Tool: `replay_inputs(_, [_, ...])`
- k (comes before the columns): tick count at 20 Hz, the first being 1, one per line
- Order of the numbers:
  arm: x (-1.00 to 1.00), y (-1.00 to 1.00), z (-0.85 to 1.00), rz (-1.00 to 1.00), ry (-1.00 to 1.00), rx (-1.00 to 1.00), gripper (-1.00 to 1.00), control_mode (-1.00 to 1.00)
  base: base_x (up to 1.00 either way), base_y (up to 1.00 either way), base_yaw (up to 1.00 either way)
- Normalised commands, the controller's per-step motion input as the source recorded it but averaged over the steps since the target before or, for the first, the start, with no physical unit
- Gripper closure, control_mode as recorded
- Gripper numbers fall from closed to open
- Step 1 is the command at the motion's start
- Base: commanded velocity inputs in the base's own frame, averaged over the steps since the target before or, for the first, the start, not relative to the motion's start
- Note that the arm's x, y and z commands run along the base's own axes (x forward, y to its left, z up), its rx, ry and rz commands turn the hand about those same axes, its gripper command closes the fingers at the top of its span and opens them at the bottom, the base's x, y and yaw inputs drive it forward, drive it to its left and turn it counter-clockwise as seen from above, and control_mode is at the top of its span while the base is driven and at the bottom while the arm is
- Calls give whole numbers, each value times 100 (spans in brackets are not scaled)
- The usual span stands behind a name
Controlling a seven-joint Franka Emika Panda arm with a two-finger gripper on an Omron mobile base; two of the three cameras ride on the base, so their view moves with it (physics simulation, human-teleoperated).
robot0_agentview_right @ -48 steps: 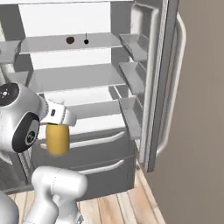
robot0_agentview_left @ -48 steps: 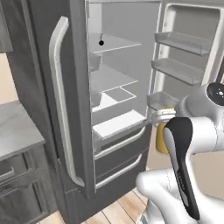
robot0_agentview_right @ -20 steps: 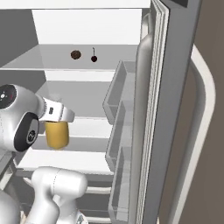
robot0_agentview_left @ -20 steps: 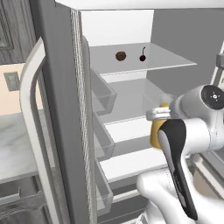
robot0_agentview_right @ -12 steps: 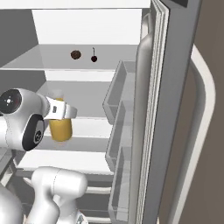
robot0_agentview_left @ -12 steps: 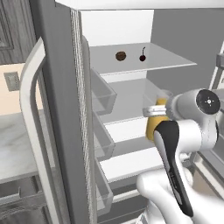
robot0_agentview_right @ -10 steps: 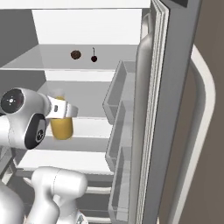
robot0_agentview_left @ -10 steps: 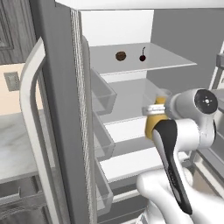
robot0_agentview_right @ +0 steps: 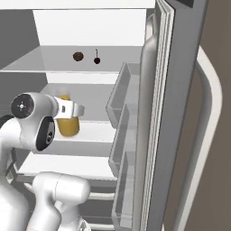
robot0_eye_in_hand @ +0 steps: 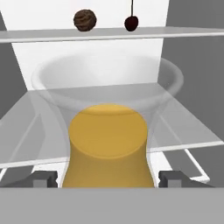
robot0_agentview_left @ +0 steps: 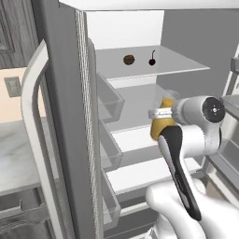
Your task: Move the walnut and cherry from the second highest shelf to the top shelf to make space. Then, place the pitcher from the counter on the cleared second highest shelf.
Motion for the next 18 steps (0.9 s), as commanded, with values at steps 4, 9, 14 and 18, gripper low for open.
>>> replay_inputs(4, [44,0,0,3,-2,0,100,-100,0,0,0])
replay_inputs(9, [48,0,0,5,0,0,100,-100,0,0,0])
replay_inputs(14, [49,0,0,5,0,0,100,-100,0,0,0])
replay_inputs(18, [52,0,-3,6,0,0,100,-100,0,0,0])
